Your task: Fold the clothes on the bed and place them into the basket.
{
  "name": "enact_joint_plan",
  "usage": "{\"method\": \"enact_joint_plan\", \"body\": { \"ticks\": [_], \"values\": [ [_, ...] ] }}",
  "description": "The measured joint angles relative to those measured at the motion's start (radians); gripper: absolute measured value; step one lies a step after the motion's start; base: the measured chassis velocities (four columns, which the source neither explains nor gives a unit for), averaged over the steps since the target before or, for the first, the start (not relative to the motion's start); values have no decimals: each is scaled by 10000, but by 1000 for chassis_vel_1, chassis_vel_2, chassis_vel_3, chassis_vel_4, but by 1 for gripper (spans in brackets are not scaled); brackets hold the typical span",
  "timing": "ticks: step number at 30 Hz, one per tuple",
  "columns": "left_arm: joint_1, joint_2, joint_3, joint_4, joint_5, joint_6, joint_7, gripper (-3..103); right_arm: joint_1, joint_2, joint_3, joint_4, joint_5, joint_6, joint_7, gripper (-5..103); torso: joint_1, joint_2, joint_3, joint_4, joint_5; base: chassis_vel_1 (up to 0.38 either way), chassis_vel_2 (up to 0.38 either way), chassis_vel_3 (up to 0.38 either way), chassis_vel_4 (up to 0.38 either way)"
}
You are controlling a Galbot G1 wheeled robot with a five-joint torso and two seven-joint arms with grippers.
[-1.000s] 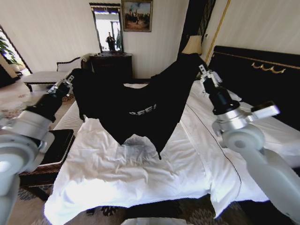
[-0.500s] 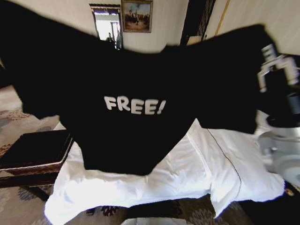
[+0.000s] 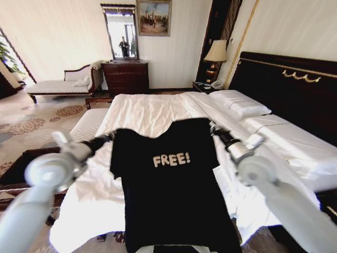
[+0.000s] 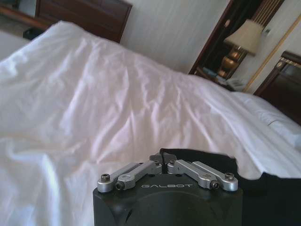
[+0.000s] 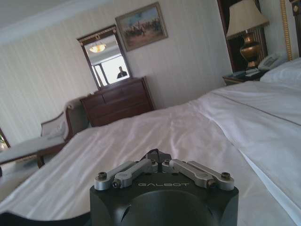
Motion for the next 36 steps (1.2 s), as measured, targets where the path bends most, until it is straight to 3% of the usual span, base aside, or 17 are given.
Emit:
{"method": "enact_joint_plan", "body": {
  "ticks": [4,19,30,36],
  "values": [
    [-853,-979,1065,2097,1076,-482,395,0,834,722,-1111,-2215,-748,365,-466,0,-4,0,-2,-2,2,0,0,0,0],
    [-1536,-2018,1389,4477,2478,-1266,1085,0,2338,2053,-2522,-5837,-1844,1264,-1255,0,-8,3,-5,-2,0,0,0,0,0],
    [-1374,-2545,1070,5043,2806,-1463,1166,0,2376,2368,-2530,-6735,-2350,1604,-1282,0,-8,6,-7,-2,1,0,0,0,0],
    [-501,-2657,687,4199,2713,-1422,960,0,1825,2389,-2156,-6060,-2912,1808,-1168,-1,-7,5,-6,1,1,0,0,0,0]
  ]
}}
